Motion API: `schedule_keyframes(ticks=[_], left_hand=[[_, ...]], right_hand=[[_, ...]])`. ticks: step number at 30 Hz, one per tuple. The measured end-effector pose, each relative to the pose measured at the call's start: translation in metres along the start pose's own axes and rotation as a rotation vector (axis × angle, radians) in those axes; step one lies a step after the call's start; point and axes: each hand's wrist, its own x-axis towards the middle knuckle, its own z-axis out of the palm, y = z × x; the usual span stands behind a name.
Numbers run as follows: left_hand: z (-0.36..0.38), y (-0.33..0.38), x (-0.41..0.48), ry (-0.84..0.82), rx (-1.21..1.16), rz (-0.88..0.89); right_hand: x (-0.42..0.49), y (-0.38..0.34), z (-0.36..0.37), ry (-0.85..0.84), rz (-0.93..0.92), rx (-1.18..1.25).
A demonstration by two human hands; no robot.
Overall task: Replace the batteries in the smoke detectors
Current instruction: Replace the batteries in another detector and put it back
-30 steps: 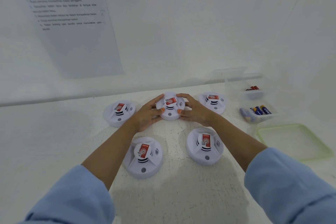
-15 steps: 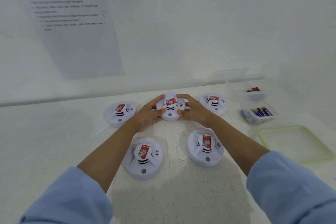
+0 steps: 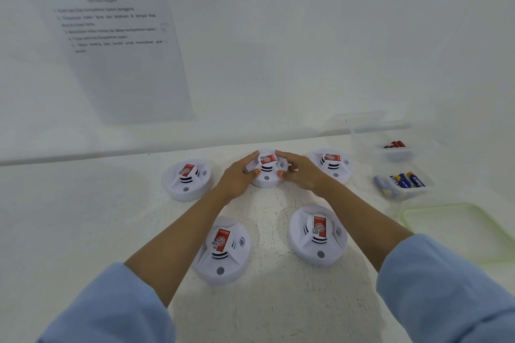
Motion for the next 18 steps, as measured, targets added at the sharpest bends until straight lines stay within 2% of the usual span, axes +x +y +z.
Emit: schedule_keyframes(ticks=[5, 10, 14, 18], left_hand=[[0.002, 0.006, 0.000, 0.041, 0.163, -0.003], [-0.009, 0.024, -0.019, 0.078, 0.023, -0.014], [-0.029, 0.028, -0.040, 0.082, -0.029, -0.065], [-0.044, 0.027, -0.072, 0.057, -0.084, -0.096]], right_hand=[[0.003, 0.001, -0.001, -0.021, 0.037, -0.074], [0.000, -0.003, -0.002, -0.012, 0.065, -0.154], [-0.013, -0.017, 0.001, 0.105, -0.059, -0.244], [-0.033, -0.038, 0.015, 0.140, -0.164, -0.201]])
